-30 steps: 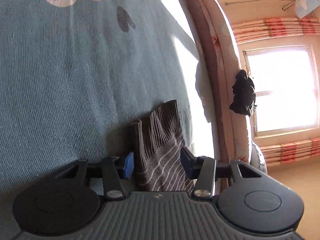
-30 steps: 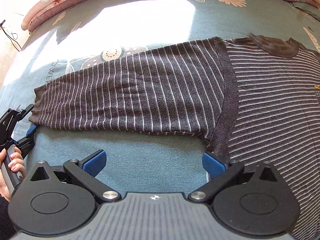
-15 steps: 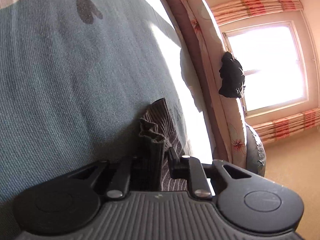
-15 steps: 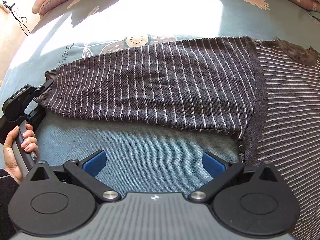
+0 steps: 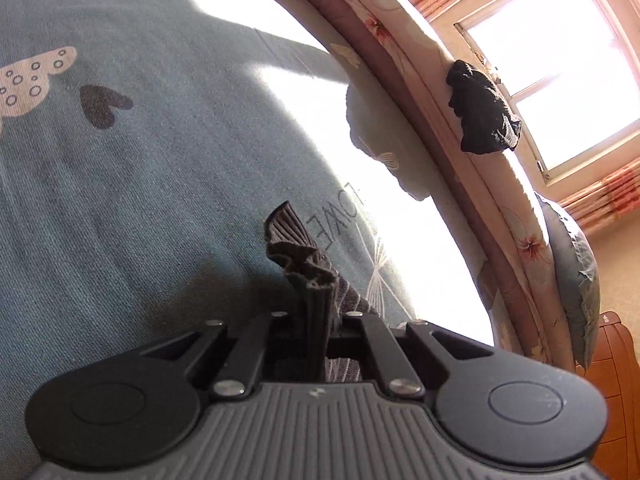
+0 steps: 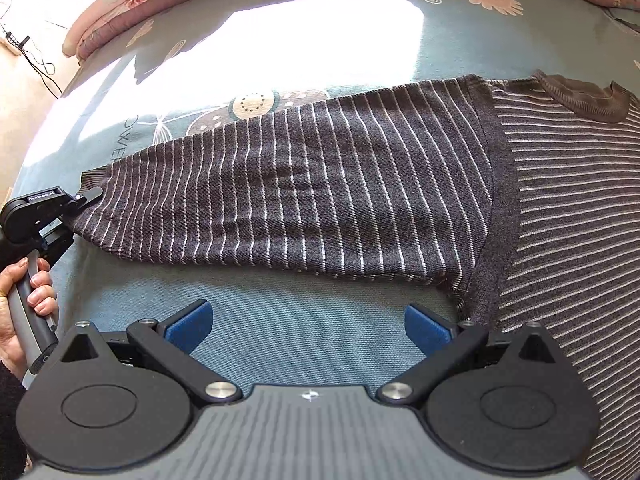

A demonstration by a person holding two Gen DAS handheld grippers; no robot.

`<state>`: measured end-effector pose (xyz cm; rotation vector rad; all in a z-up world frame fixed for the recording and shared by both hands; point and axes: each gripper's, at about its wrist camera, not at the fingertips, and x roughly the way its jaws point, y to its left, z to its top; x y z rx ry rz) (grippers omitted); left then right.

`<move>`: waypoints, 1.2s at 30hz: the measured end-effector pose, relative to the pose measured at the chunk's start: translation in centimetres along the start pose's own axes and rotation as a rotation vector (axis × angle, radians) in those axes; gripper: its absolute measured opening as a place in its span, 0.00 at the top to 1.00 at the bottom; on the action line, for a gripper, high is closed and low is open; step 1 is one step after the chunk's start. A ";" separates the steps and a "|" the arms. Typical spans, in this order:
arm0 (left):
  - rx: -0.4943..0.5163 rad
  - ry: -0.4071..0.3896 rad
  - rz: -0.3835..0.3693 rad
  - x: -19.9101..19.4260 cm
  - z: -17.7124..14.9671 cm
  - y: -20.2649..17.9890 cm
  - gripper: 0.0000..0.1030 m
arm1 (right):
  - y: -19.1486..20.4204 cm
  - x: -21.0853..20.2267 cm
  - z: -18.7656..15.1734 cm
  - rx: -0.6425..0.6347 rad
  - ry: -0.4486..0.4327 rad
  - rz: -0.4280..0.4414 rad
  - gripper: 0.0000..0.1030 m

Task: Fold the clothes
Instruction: 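Pinch the striped sleeve cuff with the left gripper and lift it, then lay the held sleeve across the sweater body and open the left gripper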

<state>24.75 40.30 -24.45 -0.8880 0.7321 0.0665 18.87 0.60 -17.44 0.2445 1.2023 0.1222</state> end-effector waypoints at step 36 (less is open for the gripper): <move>0.291 0.242 -0.260 5.1 -23.9 -32.4 0.96 | -31.0 -11.3 -8.9 0.350 -0.174 -0.115 0.00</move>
